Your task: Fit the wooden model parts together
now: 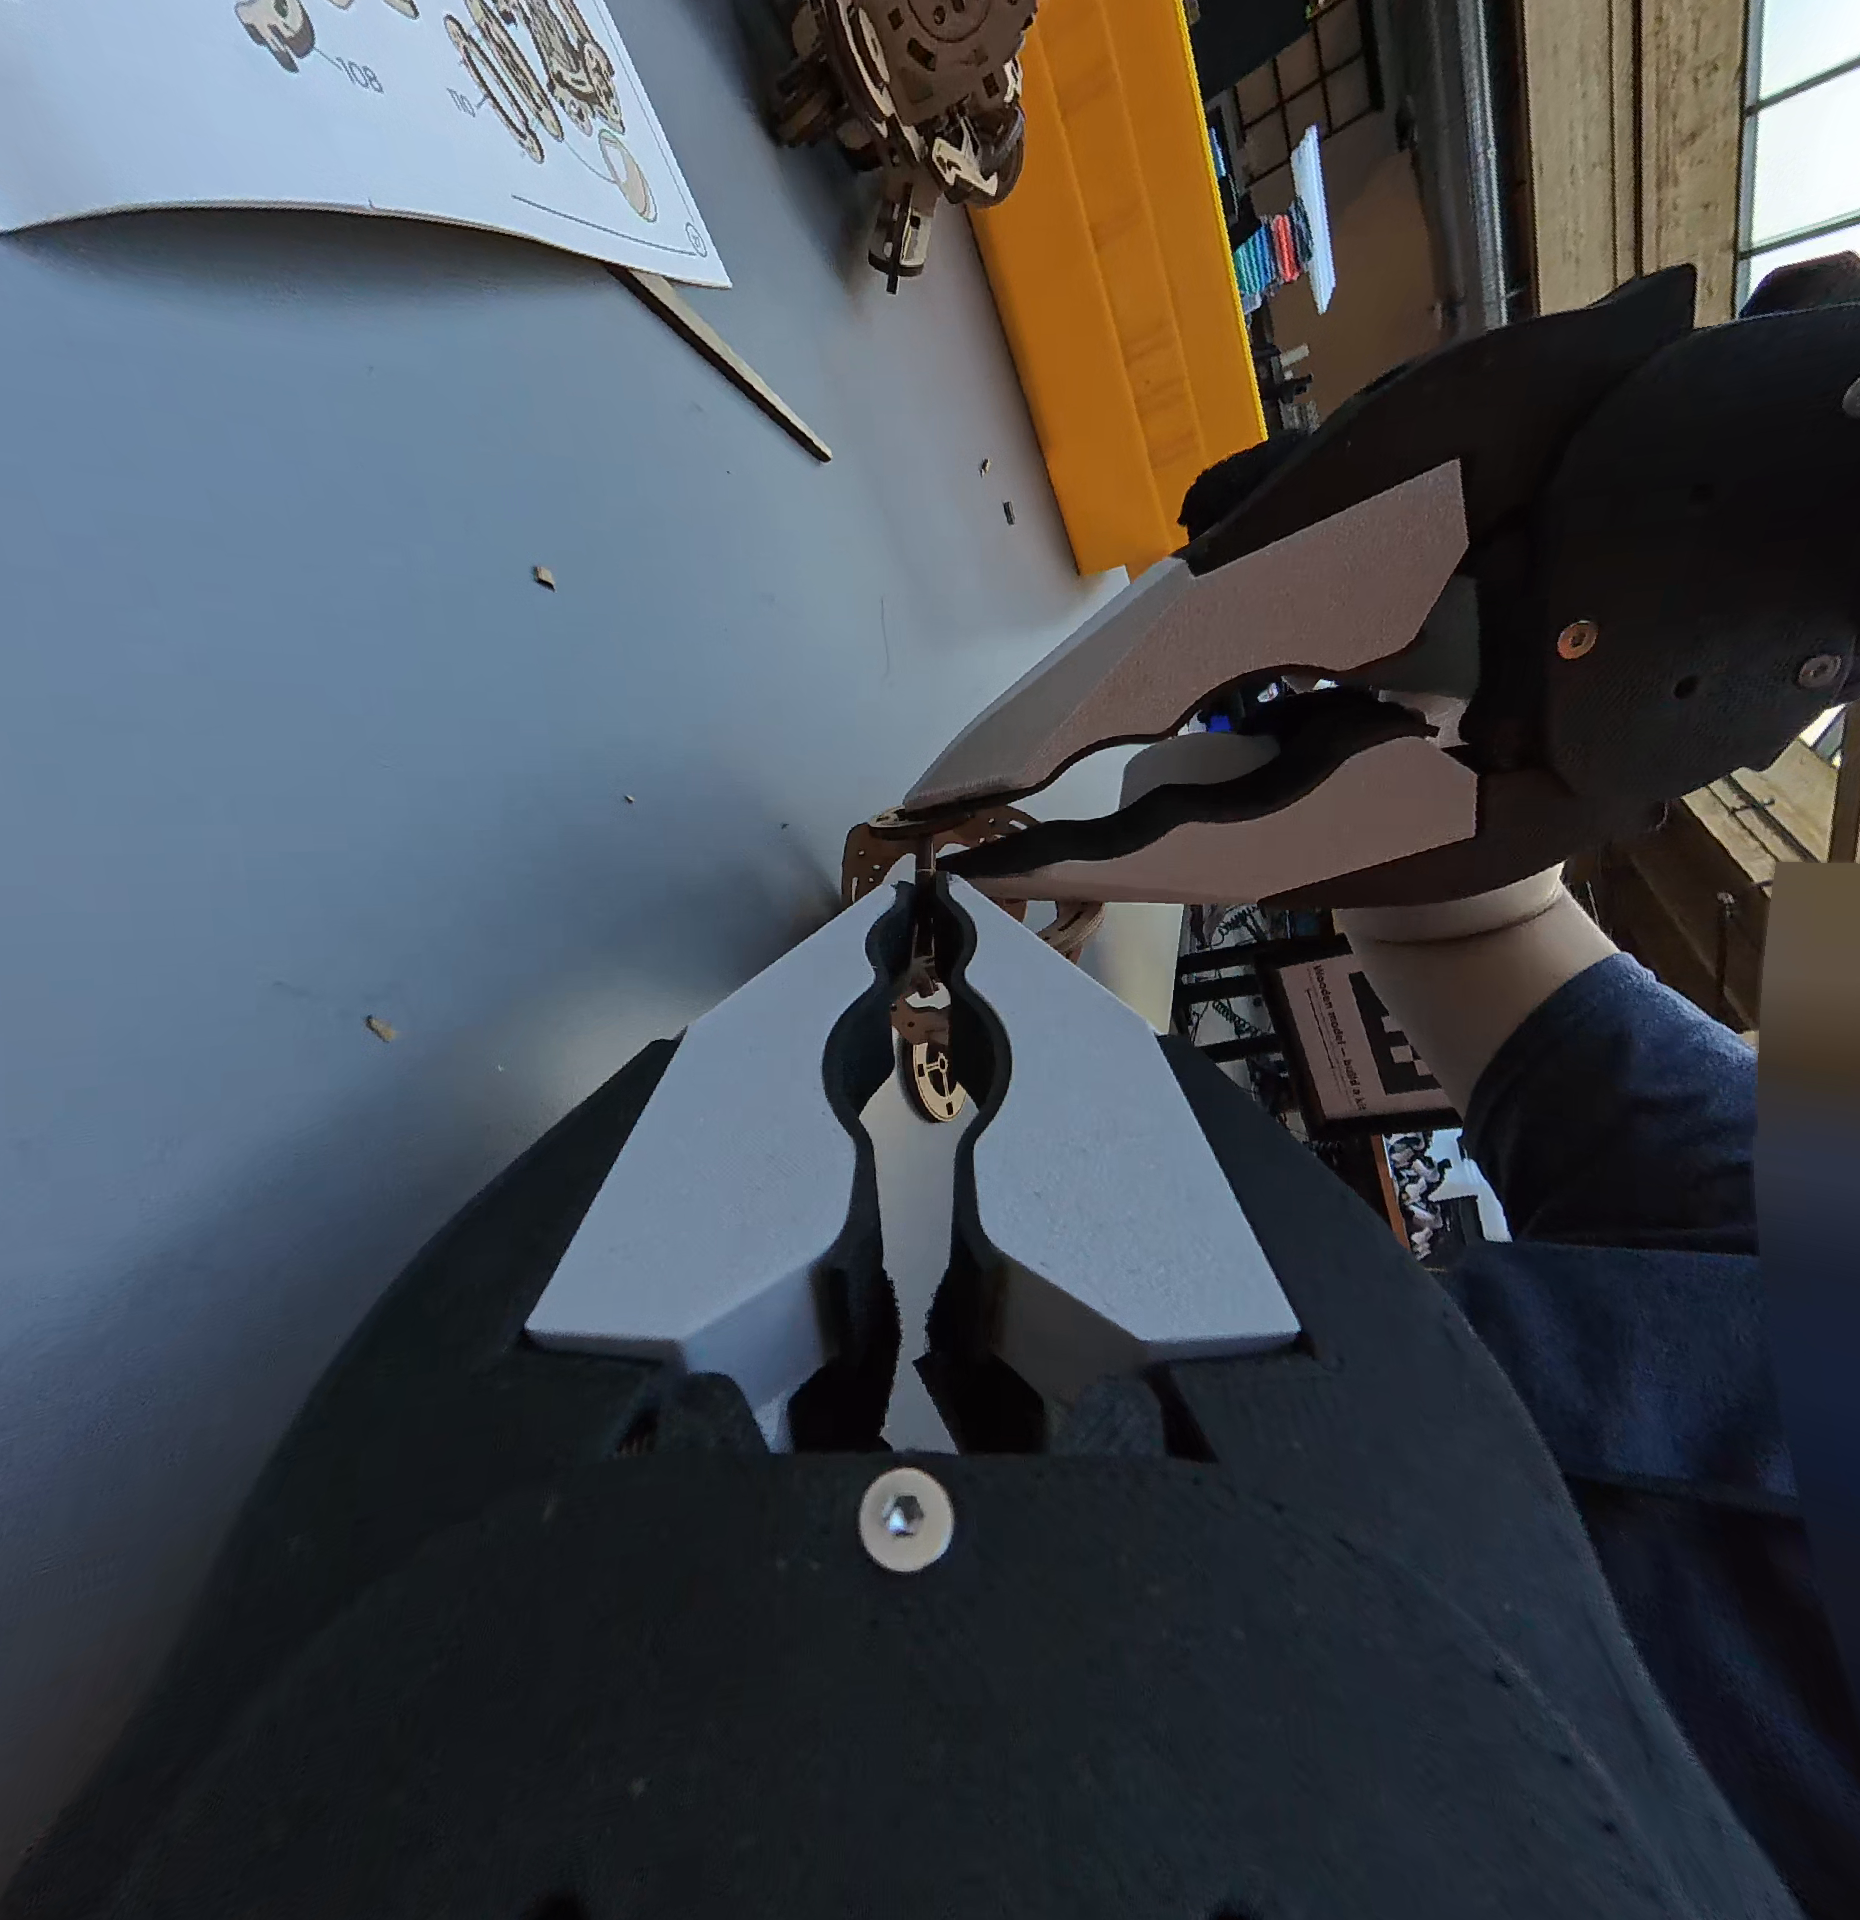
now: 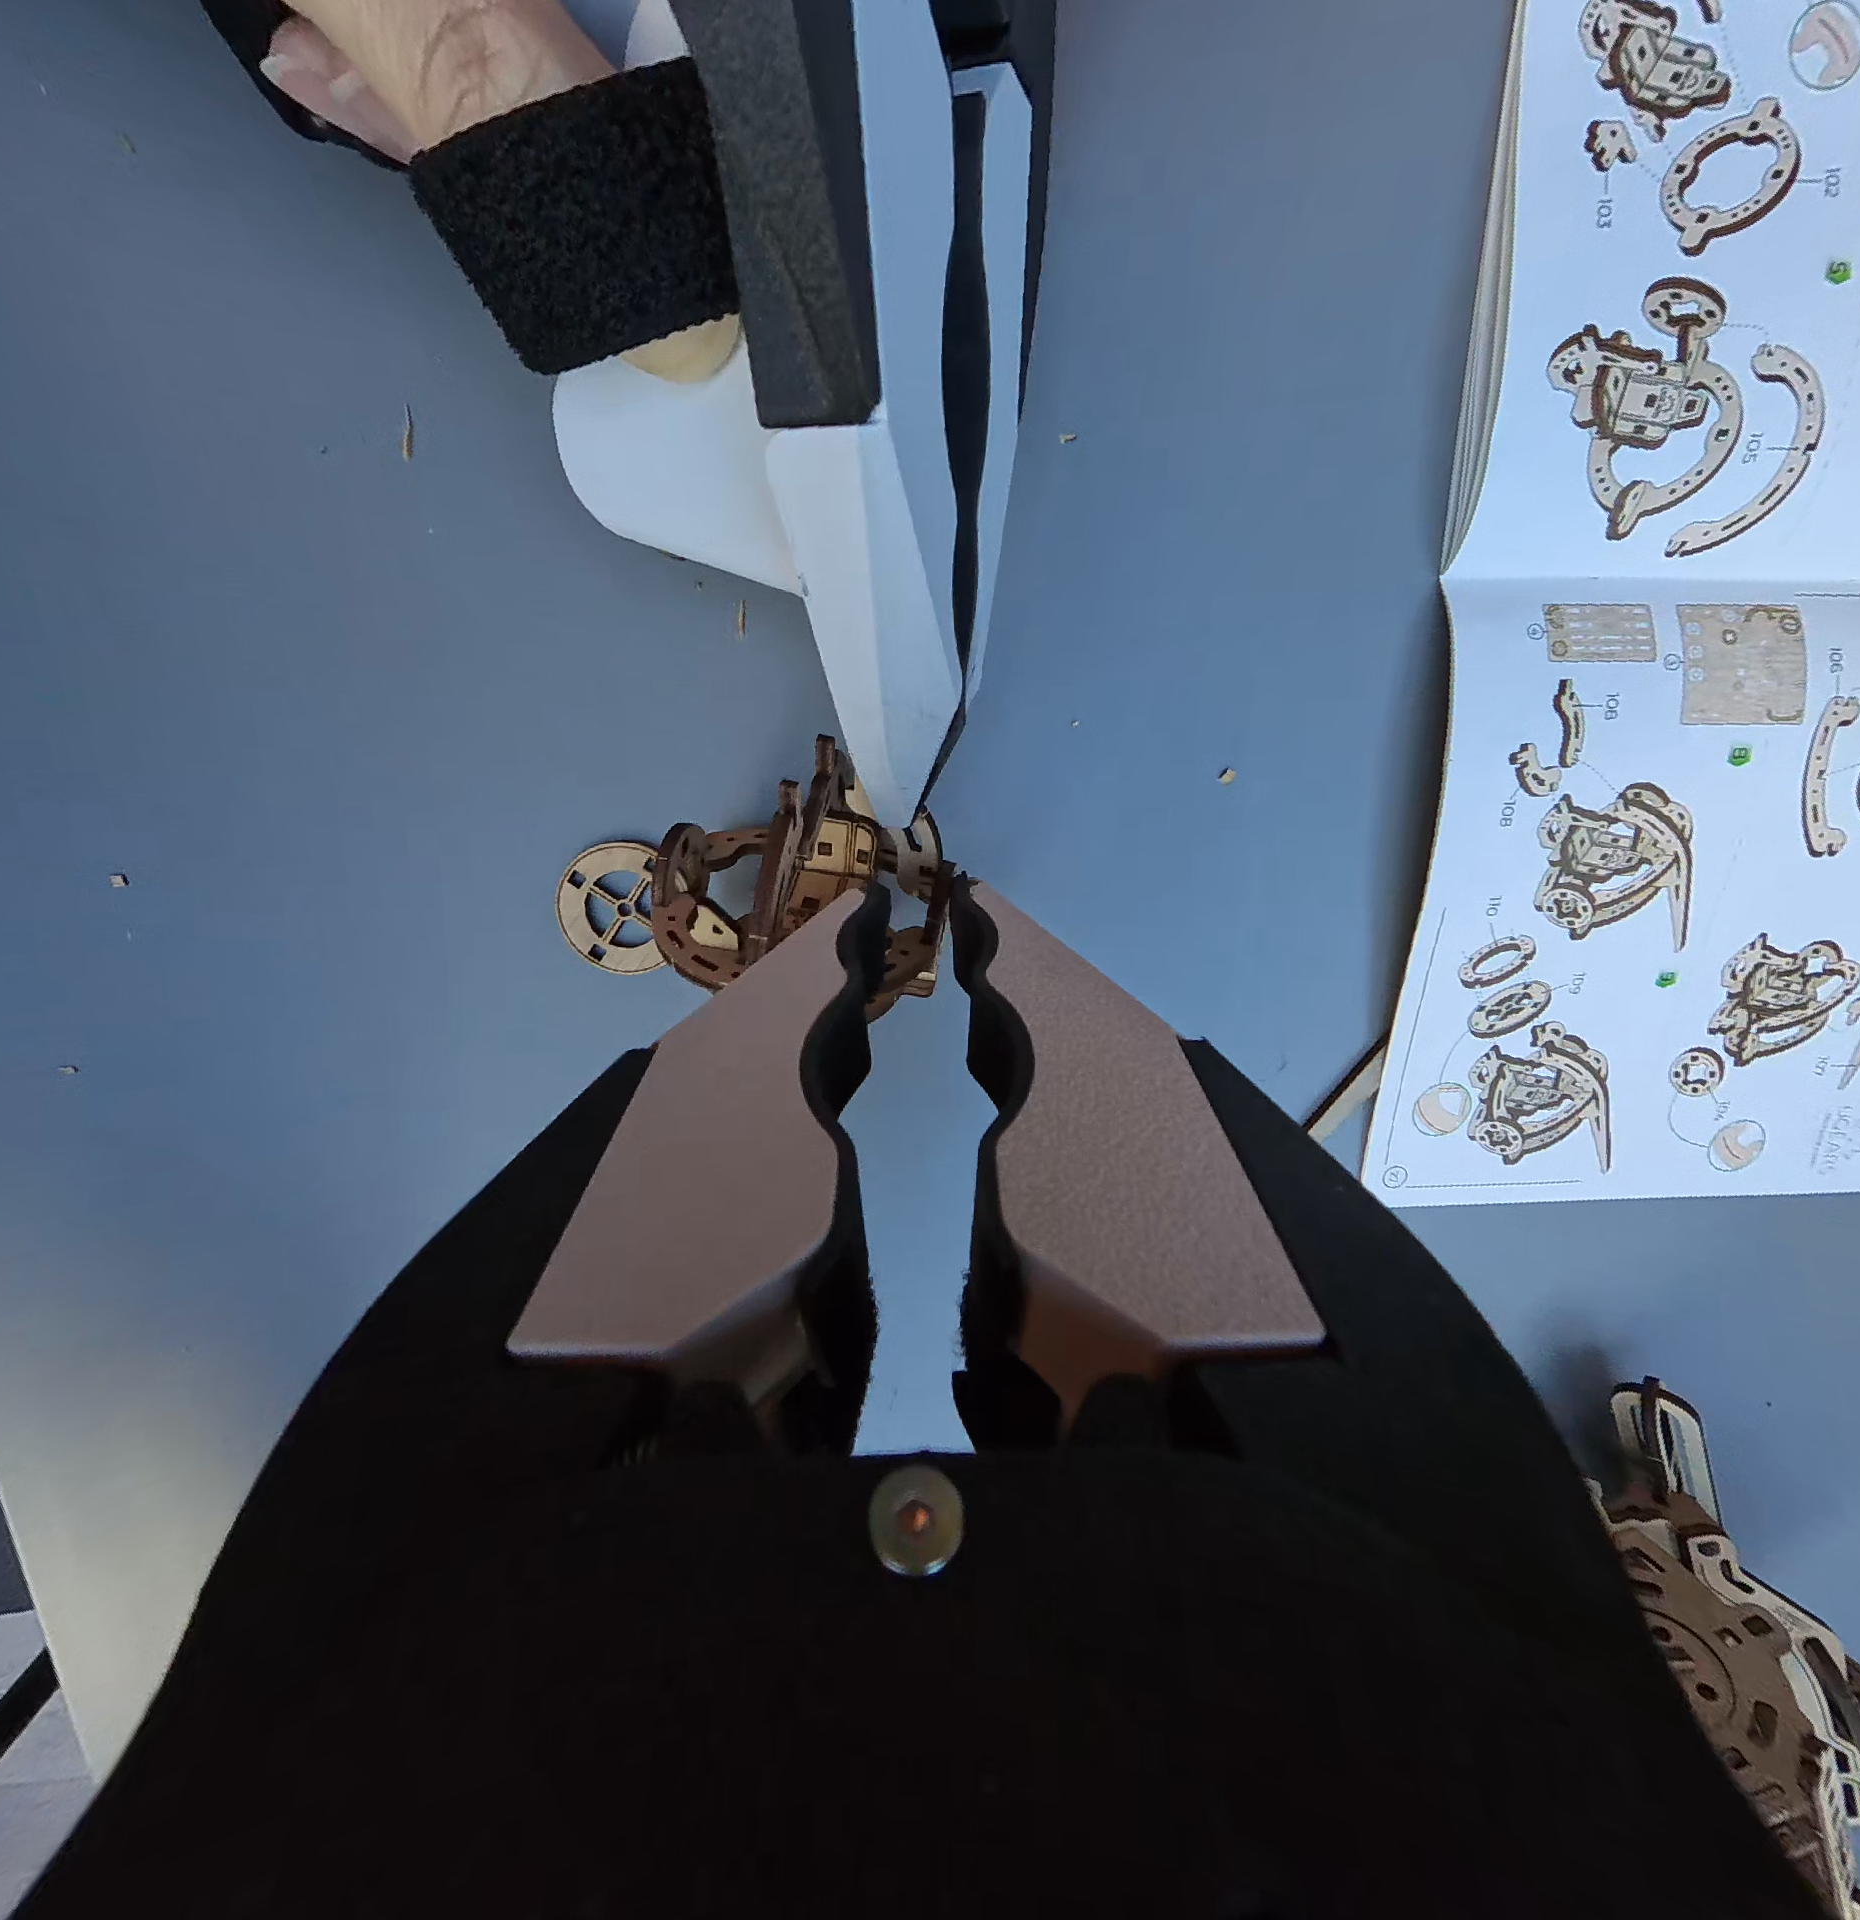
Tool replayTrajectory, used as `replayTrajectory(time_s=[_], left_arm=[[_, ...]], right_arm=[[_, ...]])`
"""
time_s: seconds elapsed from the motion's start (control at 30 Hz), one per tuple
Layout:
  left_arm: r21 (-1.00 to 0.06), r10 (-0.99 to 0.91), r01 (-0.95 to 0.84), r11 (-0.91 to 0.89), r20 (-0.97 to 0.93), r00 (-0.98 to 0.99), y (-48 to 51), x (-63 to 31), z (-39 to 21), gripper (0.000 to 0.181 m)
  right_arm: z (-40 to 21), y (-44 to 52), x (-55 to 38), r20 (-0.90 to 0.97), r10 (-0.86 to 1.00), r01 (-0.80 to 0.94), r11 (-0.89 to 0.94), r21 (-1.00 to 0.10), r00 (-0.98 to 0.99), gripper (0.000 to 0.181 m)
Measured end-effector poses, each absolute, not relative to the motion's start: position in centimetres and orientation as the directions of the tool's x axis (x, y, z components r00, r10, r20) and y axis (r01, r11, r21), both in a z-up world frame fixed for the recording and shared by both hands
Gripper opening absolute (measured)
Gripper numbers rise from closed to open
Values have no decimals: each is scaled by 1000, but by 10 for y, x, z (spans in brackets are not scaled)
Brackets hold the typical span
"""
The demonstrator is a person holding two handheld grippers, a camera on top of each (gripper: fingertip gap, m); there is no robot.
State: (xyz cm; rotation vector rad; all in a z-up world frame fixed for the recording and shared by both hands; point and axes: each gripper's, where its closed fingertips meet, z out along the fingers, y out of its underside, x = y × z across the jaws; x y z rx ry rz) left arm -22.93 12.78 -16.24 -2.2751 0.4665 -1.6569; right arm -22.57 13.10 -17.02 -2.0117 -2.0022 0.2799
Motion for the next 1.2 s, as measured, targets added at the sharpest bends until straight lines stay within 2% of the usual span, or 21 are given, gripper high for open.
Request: replayTrajectory(time_s=[0.6,0.73,0.87,1.0,1.2], left_arm=[[-405,-426,-135,-905,856,291,123,-225,-164,1],[-401,-424,-138,-906,857,291,122,-223,-166,0],[-401,-424,-137,-906,858,290,122,-224,-166,0],[-402,-426,-139,-905,858,287,121,-223,-165,1],[-402,-424,-135,-906,861,280,120,-223,-164,0]], right_arm=[[-171,130,-219,57,998,955,-10,-297,28,1],[-171,123,-220,-7,999,951,-44,-306,44,13],[-169,123,-217,-26,998,953,-56,-298,51,16],[-163,130,-219,-35,993,940,-120,-320,115,14],[-156,126,-218,-147,955,908,-293,-299,260,14]])
